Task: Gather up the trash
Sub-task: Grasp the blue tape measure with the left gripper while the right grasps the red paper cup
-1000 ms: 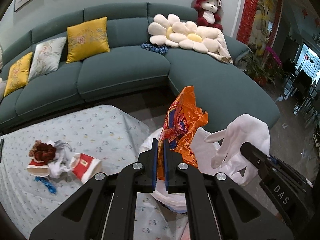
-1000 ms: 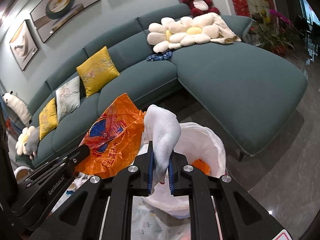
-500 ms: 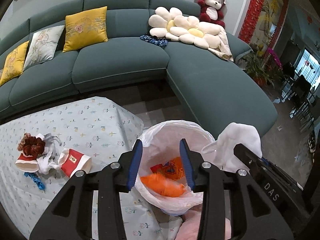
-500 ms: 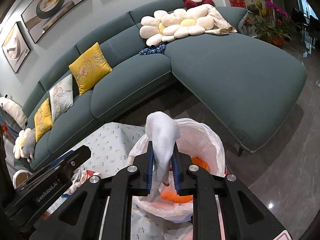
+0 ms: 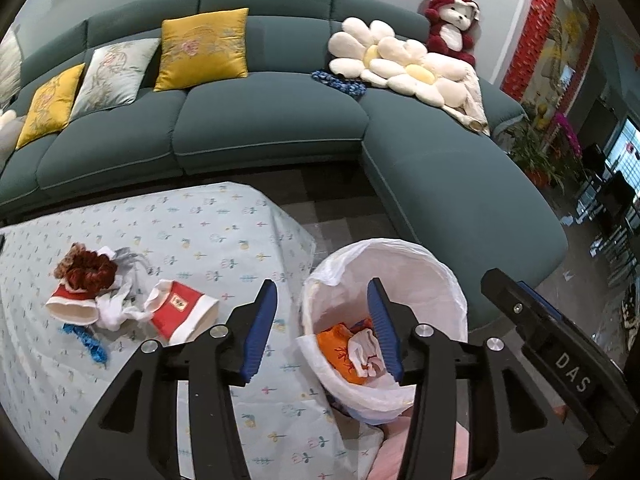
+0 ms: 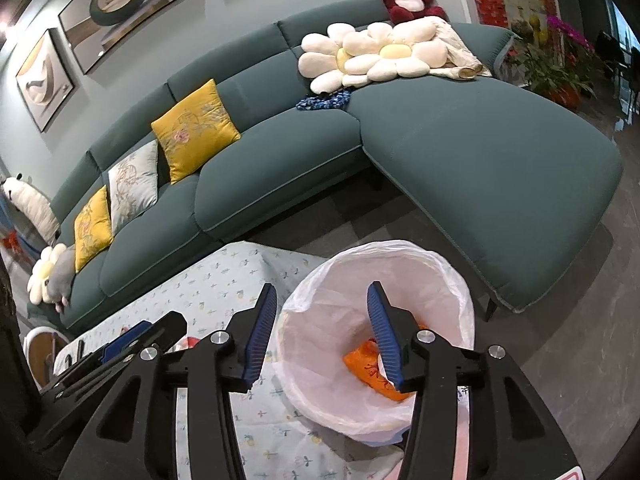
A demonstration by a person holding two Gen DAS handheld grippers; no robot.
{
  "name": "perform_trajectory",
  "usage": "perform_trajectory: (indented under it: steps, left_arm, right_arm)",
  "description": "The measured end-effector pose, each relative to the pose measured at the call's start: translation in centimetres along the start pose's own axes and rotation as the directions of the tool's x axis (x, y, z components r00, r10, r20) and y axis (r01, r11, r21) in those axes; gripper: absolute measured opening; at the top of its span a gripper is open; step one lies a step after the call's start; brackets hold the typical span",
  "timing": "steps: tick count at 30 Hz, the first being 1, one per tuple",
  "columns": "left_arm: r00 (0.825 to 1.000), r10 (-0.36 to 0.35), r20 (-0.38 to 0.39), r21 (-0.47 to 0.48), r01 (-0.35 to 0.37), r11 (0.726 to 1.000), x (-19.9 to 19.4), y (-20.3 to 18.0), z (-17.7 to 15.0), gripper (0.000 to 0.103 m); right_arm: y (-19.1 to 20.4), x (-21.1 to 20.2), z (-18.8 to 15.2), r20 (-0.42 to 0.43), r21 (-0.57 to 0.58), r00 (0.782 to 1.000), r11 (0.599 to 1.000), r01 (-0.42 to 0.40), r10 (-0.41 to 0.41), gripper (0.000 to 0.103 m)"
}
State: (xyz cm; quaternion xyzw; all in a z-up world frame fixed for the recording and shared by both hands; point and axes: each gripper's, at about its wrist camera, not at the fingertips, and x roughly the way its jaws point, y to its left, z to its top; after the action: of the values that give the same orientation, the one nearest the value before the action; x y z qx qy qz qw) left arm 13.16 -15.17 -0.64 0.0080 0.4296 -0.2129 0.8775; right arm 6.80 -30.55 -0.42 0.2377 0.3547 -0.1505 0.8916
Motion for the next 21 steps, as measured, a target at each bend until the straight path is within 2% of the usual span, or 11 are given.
perform_trajectory:
  steps: [11, 15, 21]
  left_arm:
    - [0.998, 0.068, 0.014, -0.108, -0.066, 0.992, -1.8, 5.8, -1.1, 0.051]
    - [0.994, 0.108, 0.013, -0.154, -0.105, 0.983, -2.5, 8.4, -1.7, 0.056]
    - [0.989, 0.151, 0.002, -0.211, -0.147, 0.966, -3.2, 12.3, -3.1, 0.057]
  right_arm:
    - [3.9, -0.1, -1.4, -0.031, -0.059, 0.999, 0.998, -0.033, 0.031, 0.047]
    - [5.7, 0.0, -2.4, -0.048, -0.085, 0.998, 0.995, -0.049, 0.045, 0.048]
    - [8.3, 0.6, -4.1, -0.081, -0.122, 0.995, 0.99, -0.072, 0.063, 0.05]
